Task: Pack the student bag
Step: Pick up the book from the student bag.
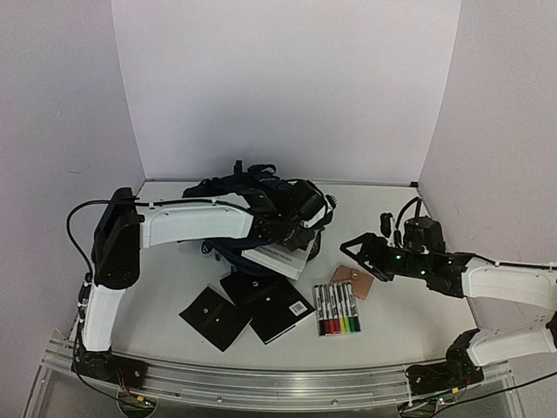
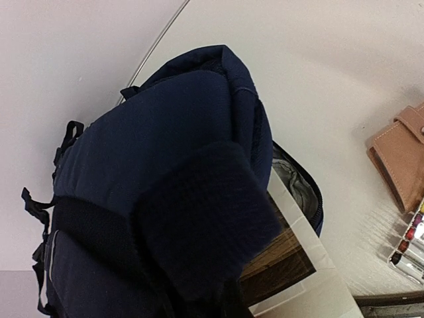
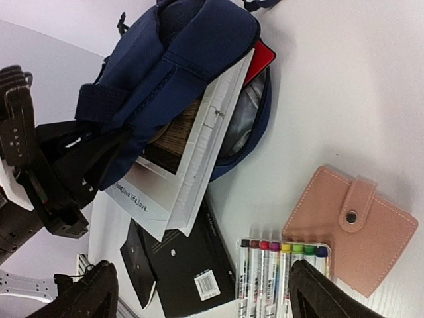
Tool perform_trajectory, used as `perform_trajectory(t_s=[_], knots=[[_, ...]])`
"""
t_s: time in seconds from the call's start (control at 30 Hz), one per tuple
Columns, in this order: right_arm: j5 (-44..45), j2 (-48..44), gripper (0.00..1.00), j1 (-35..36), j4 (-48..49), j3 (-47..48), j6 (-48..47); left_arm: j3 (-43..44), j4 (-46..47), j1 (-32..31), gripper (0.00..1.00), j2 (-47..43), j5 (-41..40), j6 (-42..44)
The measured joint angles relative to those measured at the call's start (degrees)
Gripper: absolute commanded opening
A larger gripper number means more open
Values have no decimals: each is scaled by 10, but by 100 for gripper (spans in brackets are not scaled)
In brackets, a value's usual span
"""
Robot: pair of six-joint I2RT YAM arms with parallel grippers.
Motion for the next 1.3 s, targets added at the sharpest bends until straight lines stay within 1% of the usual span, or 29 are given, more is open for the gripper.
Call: perform_trajectory(t_s=[0.03,0.1,0.2,0.3,0.43,0.53,0.67,0.8,0.97,1.03,1.07,1.2,1.27,1.3], knots=[[-6,5,77,0,14,-2,9,2,0,0,0,0,-5,0],[-18,21,76,1,45,-6,30,8,-2,1,0,-1,-10,-3],[-33,58,83,4,98,-7,58,25,-17,5,0,-9,-4,-7],[-44,99,89,20,141,-5,83,51,-50,19,0,-27,26,-20],[-44,160,91,51,181,19,104,90,-91,52,0,-53,88,-44],[-44,205,91,66,225,32,119,103,-115,80,0,-80,136,-60],[-51,281,91,68,292,38,140,104,-134,110,0,-111,193,-76],[-65,359,91,72,355,45,160,104,-147,122,0,-124,223,-84],[-79,415,86,86,408,77,171,104,-155,123,0,-125,241,-93],[-86,431,81,90,432,89,172,104,-156,123,0,-126,245,-97],[-89,440,74,91,444,95,174,104,-156,123,0,-127,247,-98],[-100,481,41,93,493,112,181,104,-157,125,0,-130,252,-106],[-109,495,27,93,522,112,194,104,-157,128,0,-132,256,-110],[-113,500,23,93,537,112,200,104,-157,129,0,-133,257,-111]])
